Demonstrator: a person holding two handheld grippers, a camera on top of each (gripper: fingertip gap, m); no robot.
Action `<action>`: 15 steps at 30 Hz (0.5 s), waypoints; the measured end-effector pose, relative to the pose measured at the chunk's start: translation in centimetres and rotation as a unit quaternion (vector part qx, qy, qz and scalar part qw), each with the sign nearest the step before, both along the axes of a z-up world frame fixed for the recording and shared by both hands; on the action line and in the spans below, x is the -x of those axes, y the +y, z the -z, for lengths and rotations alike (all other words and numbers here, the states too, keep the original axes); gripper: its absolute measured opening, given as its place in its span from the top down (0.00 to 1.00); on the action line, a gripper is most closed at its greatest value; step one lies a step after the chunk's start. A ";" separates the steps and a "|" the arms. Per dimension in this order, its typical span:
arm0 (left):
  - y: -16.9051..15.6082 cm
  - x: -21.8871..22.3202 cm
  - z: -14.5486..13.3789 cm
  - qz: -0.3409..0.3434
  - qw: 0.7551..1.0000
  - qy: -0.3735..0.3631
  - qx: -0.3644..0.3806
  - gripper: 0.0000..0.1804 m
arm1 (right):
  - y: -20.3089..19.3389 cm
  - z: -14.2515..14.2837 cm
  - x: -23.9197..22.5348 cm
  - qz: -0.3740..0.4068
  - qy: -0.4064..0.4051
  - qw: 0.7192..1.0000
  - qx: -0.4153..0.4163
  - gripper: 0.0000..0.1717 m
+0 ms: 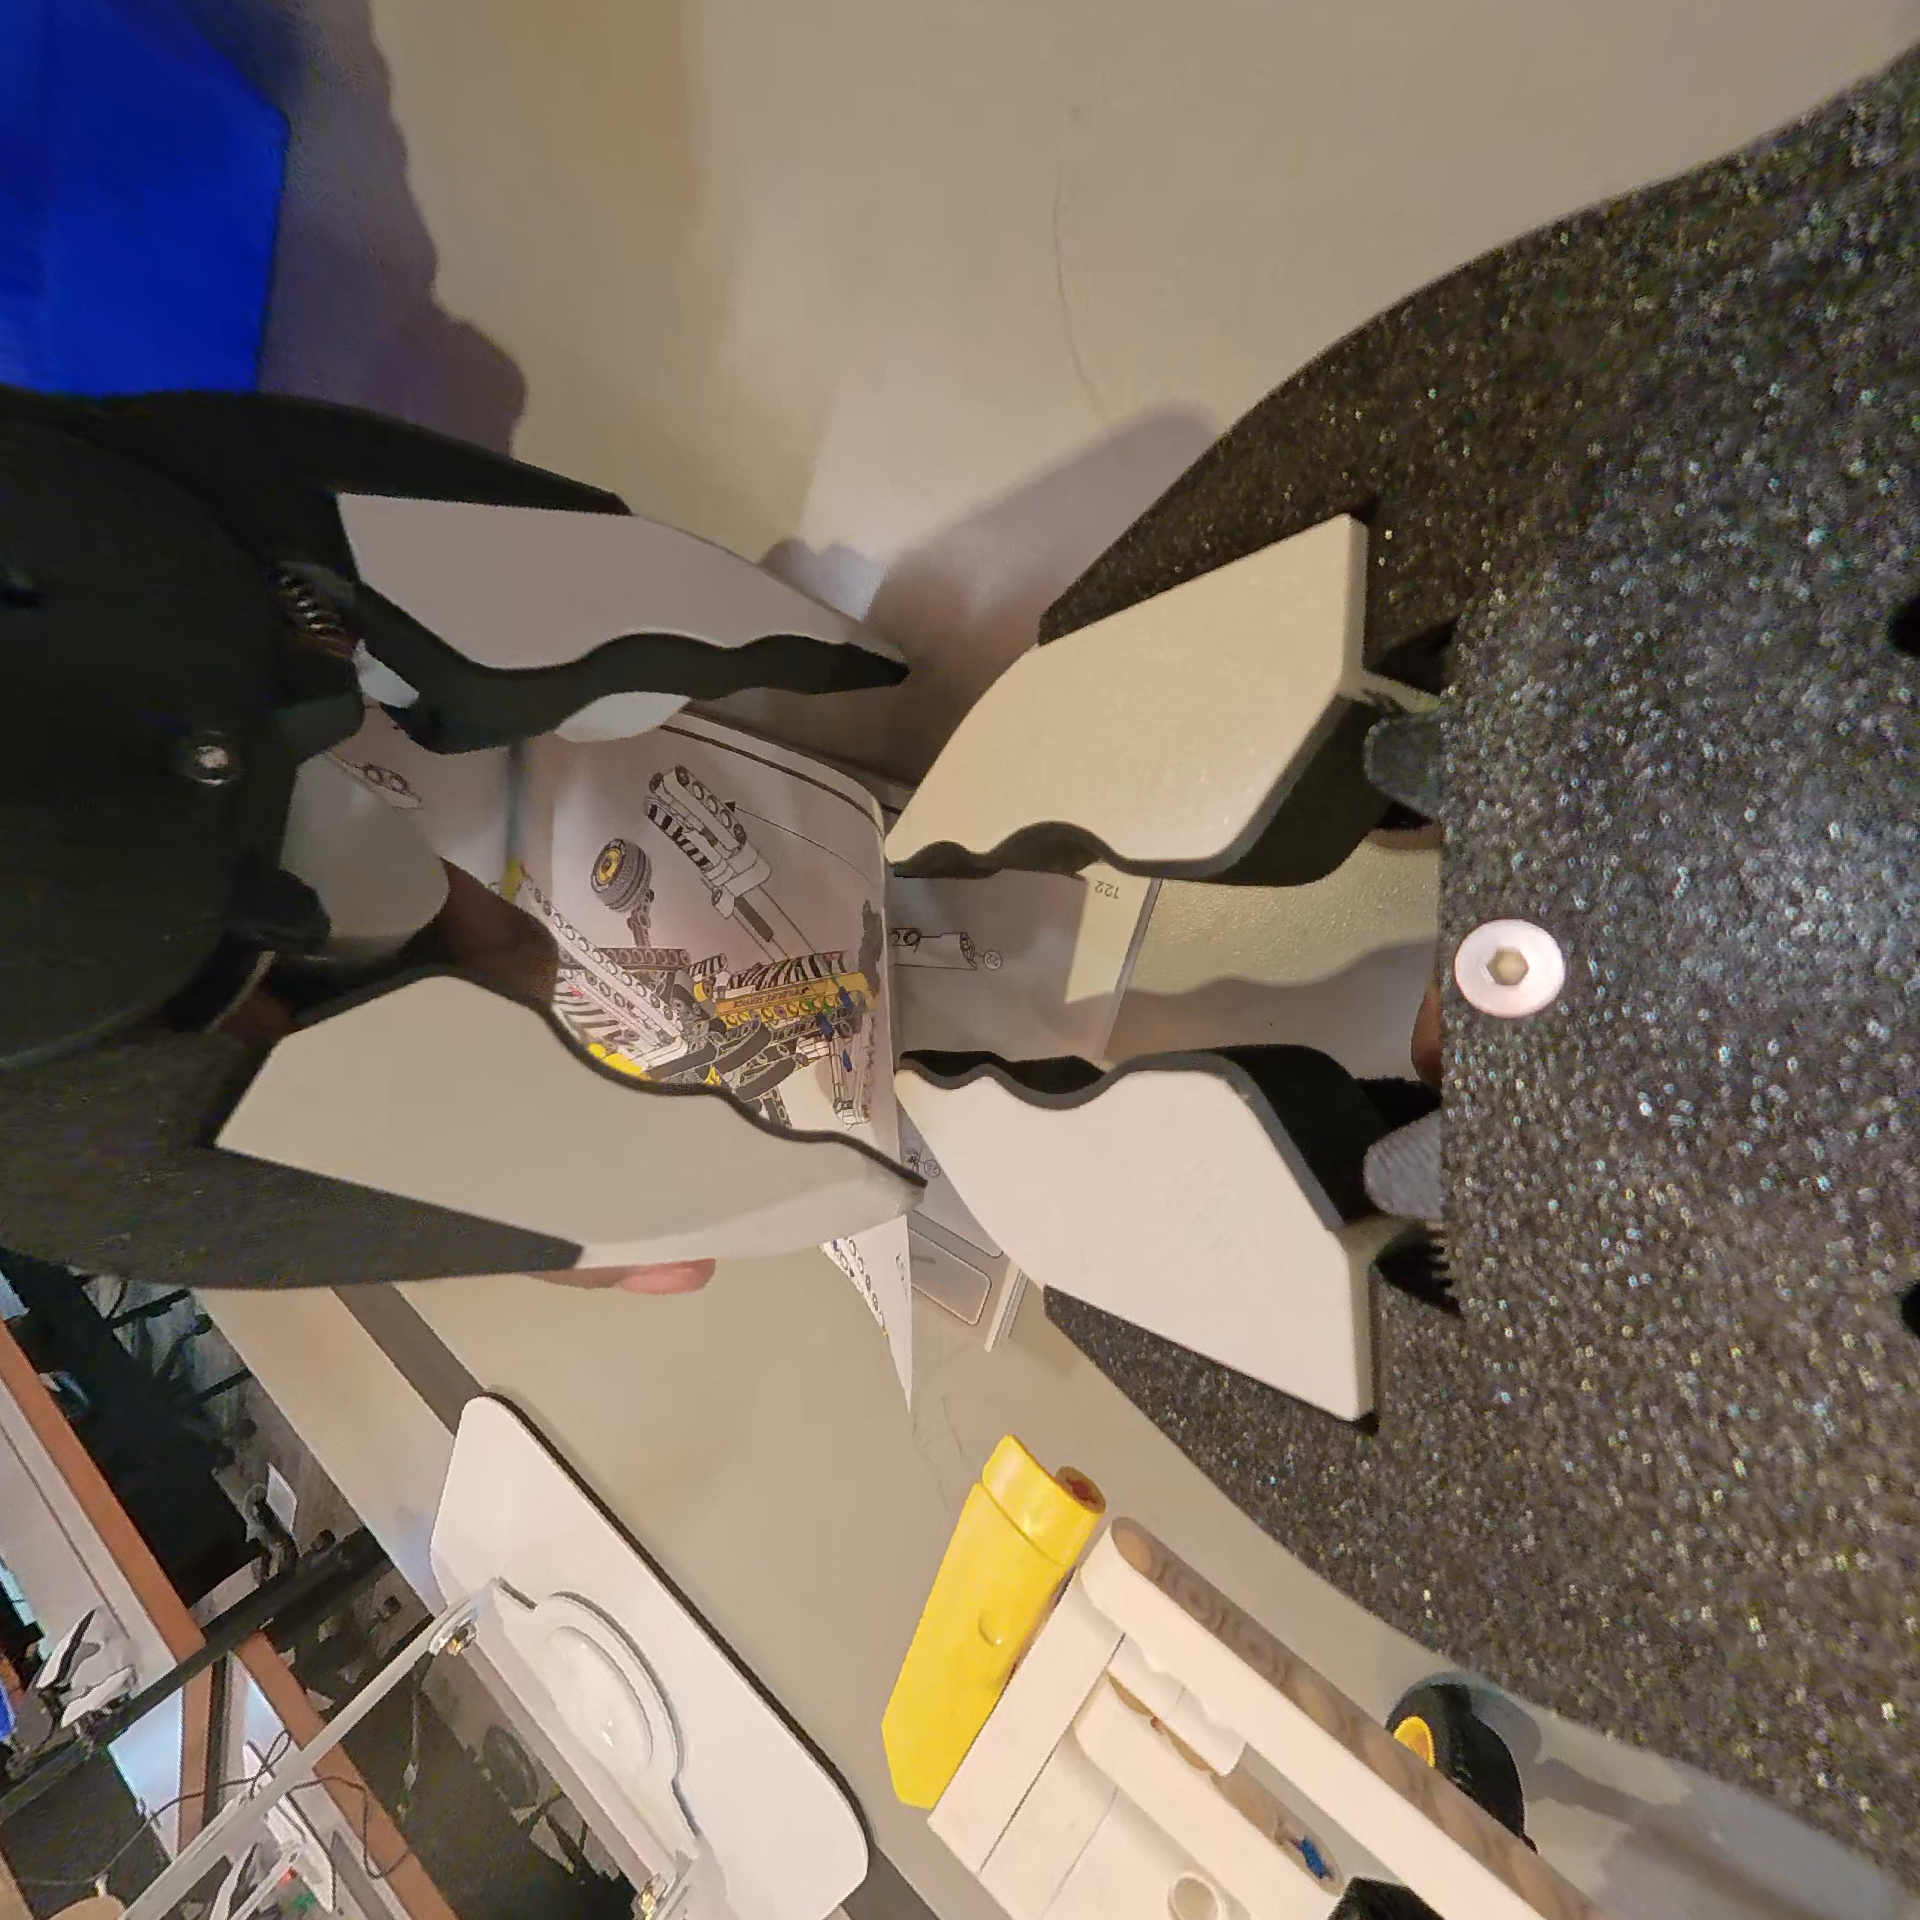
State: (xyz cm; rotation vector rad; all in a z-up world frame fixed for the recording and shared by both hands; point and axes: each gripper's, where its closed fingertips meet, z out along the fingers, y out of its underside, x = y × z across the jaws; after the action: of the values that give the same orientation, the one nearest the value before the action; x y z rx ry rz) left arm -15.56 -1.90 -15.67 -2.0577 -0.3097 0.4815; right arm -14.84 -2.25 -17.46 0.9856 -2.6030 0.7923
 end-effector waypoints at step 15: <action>-0.2 0.0 0.4 -0.004 1.000 0.000 0.015 0.82 | 0.7 0.3 0.0 0.012 -0.010 1.000 -0.012 0.44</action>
State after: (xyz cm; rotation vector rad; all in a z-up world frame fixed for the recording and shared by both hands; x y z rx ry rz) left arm -15.60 -2.05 -16.07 -2.0870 -0.3121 0.4947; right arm -14.86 -1.56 -17.74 0.9561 -2.6433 0.7703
